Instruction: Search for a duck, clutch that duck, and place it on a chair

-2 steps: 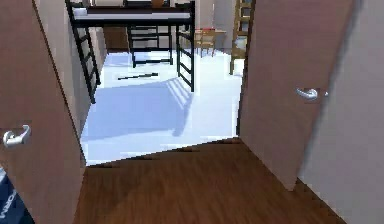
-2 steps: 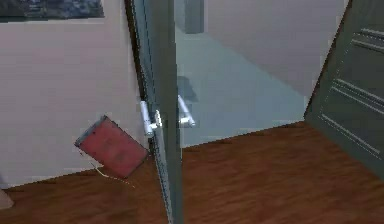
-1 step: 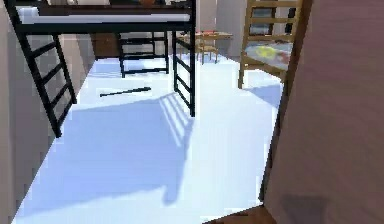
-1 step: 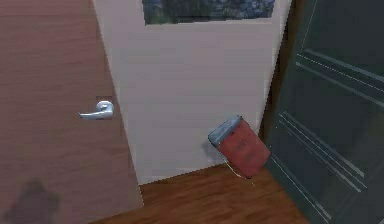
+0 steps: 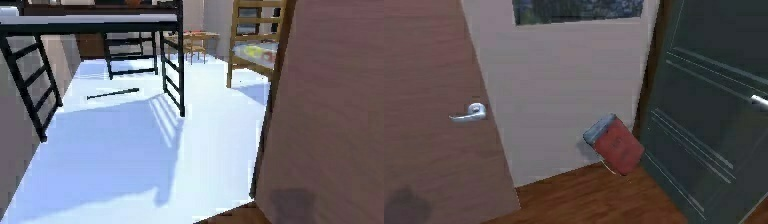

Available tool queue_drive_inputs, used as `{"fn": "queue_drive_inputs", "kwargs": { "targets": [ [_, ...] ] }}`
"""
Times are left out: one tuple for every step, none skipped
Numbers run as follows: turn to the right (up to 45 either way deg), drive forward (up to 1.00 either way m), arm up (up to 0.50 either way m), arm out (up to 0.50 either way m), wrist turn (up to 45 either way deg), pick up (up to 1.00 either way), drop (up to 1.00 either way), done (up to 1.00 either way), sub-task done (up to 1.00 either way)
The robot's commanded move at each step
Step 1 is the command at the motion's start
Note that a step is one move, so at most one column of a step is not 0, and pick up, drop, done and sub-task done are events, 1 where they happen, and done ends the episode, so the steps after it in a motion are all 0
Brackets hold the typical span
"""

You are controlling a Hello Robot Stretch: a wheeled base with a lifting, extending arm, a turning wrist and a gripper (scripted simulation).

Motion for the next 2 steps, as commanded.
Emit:
{"fn": "queue_drive_inputs", "kwargs": {
  "targets": [
    [0.0, 1.00, 0.00, 0.00, 0.0, 0.00, 0.00, 0.00, 0.00],
    [3.0, 0.00, 0.00, 0.00, 0.0, 0.00, 0.00, 0.00, 0.00]
  ]
}}
